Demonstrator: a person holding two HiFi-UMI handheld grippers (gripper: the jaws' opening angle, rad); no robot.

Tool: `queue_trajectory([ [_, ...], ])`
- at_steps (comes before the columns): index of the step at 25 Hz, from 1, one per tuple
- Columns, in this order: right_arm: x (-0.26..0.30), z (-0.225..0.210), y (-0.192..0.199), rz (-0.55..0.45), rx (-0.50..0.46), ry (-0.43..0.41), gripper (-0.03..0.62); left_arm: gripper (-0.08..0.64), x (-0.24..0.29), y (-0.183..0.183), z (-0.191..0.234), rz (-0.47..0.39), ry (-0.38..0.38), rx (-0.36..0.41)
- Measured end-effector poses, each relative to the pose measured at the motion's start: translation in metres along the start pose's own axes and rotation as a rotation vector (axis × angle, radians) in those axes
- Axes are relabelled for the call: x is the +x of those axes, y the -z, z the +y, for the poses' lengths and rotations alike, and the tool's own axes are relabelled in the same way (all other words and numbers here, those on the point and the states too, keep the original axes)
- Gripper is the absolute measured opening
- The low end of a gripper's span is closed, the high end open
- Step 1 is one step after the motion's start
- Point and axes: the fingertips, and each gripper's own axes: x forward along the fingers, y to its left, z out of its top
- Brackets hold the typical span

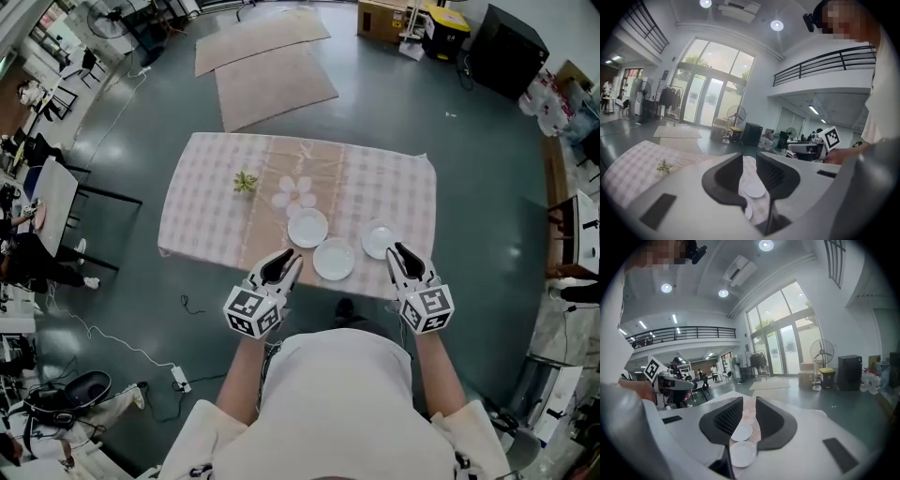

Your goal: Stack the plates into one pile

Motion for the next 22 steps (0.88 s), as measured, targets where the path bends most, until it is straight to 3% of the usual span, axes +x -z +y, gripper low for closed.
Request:
queue_trajectory([
  [12,0.039,-0.021,0.006,0.024,0.026,0.001,0.104,0.092,0.036,-0.011,0.032,0.023,0.004,0.008],
  [22,0.042,-0.004,0.0,0.04,0.038,0.149,0.104,0.087,0.051,-0.022,0.06,0.076,0.145,0.05],
])
